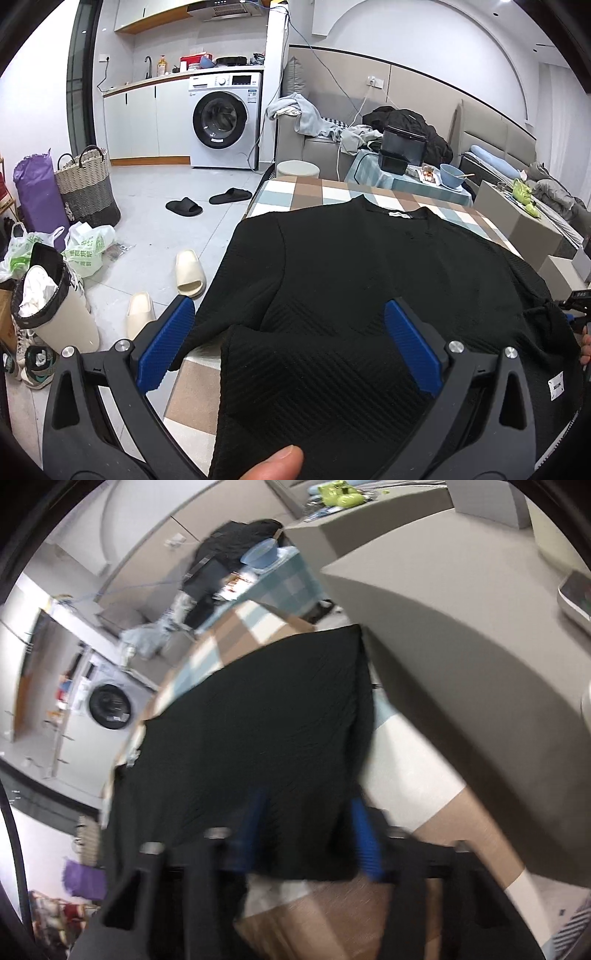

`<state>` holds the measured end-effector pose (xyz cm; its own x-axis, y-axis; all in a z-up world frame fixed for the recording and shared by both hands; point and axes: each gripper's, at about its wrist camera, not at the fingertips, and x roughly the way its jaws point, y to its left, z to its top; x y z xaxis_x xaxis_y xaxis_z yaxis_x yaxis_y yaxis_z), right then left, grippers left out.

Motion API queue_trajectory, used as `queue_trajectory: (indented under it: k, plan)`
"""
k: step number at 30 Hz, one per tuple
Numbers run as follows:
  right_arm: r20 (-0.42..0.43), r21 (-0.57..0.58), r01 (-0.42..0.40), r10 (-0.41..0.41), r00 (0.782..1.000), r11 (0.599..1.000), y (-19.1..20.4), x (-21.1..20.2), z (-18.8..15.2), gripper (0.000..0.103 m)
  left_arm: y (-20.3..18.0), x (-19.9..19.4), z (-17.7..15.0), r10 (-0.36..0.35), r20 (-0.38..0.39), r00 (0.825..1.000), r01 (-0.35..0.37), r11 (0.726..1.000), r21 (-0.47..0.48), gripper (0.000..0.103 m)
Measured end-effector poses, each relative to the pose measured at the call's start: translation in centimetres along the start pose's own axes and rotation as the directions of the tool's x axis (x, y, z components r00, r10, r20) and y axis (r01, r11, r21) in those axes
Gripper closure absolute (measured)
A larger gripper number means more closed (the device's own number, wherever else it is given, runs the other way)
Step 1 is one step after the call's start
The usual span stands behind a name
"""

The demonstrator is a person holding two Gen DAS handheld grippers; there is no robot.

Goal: Fold small clothes
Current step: 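Grasp the sweater's sleeve with the right gripper and lift it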

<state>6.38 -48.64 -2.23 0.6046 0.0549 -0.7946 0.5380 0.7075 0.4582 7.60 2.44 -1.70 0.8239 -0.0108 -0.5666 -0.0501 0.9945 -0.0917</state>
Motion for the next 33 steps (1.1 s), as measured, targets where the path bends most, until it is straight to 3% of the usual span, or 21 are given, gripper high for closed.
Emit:
queue_trajectory:
  k: [2,8,12,16,20,21,23,26,29,33]
  plan:
    - [0.000,-0.028,0.007,-0.007,1.000,1.000,0.2,0.1,0.3,0.096,-0.1,-0.1,0.0,-0.002,0.002,1.000,0.002,1.000,-0.005,0.001]
    - [0.093,-0.091,-0.006,0.014,0.996,0.996,2.3,-2.4,2.6,0.097,-0.3,0.0,0.0,-0.002,0.001,1.000,0.002,1.000,-0.018,0.001]
    - [0.123,-0.195,-0.081,0.106,0.987,0.977,8.3,-3.8,4.8,0.097,-0.1,-0.1,0.0,0.000,-0.003,1.000,0.000,1.000,-0.028,0.001]
    - [0.053,-0.373,-0.220,0.258,0.965,0.901,17.1,-3.5,3.8,0.097,-0.2,-0.2,0.5,-0.007,0.009,1.000,0.008,0.999,-0.032,0.001]
    - [-0.144,-0.489,-0.405,0.387,0.911,0.772,22.3,-1.7,0.4,0.090,-0.1,-0.9,0.7,-0.004,0.026,1.000,0.005,1.000,-0.027,0.001]
    - [-0.171,-0.500,-0.410,0.377,0.910,0.763,22.5,-1.2,-0.1,0.087,0.1,-1.1,0.8,-0.001,0.026,1.000,0.002,1.000,-0.027,0.001]
    - [-0.159,-0.510,-0.364,0.331,0.930,0.779,21.7,-0.7,-0.5,0.076,0.6,-1.4,0.6,0.005,0.026,1.000,-0.004,0.999,-0.033,0.001]
    - [-0.124,-0.489,-0.230,0.193,0.973,0.841,18.9,0.7,-0.5,0.075,1.4,-1.6,0.3,0.012,0.021,1.000,-0.011,0.999,-0.048,0.001]
    - [-0.197,-0.475,-0.178,0.093,0.976,0.862,16.1,2.6,-2.0,0.075,2.3,-1.3,-0.2,0.020,0.003,1.000,-0.020,0.998,-0.062,0.001]
    - [-0.198,-0.531,-0.096,-0.013,0.980,0.842,13.2,3.0,-3.8,0.076,4.4,-0.9,-0.7,0.009,-0.042,0.999,-0.015,0.990,-0.137,0.001]
